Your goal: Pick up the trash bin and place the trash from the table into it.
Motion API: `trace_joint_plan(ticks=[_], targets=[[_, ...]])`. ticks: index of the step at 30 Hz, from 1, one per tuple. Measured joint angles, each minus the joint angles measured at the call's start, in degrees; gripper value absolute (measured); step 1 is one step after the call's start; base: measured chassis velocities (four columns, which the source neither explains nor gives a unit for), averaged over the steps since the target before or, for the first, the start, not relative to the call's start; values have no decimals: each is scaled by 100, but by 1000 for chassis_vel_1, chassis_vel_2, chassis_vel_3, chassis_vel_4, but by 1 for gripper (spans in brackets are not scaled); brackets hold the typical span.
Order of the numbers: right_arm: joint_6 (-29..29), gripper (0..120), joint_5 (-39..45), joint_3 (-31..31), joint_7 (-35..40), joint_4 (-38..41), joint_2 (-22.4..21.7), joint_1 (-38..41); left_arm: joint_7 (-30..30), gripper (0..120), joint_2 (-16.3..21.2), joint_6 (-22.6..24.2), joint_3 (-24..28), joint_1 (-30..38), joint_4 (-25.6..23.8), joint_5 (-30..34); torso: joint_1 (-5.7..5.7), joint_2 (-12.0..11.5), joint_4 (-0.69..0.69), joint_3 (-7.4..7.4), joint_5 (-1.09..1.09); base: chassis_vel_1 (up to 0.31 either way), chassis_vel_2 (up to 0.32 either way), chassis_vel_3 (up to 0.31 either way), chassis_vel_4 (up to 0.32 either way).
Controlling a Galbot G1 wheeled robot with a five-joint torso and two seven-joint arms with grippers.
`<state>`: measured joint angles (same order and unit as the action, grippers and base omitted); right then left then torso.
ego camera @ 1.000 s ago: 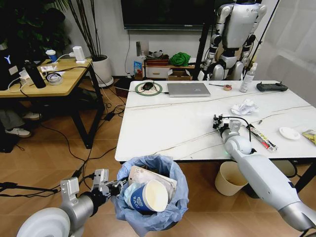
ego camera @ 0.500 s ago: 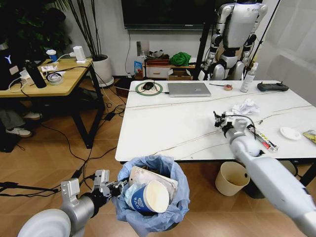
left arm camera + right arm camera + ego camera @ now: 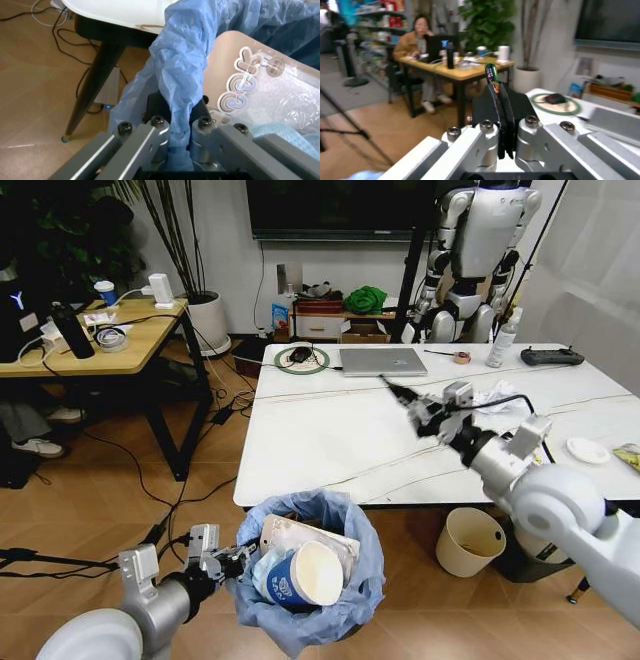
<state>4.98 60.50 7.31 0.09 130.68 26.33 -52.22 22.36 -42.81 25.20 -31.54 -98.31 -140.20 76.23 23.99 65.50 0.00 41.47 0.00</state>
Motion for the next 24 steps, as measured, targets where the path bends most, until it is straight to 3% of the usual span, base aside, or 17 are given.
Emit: trace_joint_plan(ticks=[10,24], targets=[[132,0,-197,-119,-250,728,-869,-708,3,0,23,5,13,43,-29,10,0,0,0,1,-1,0,0,0,0],[131,0,-684,-87,-607,795,-1044,-1376,0,0,10,7,36,136,-8,29,0,0,-1,1,-1,0,0,0,0]])
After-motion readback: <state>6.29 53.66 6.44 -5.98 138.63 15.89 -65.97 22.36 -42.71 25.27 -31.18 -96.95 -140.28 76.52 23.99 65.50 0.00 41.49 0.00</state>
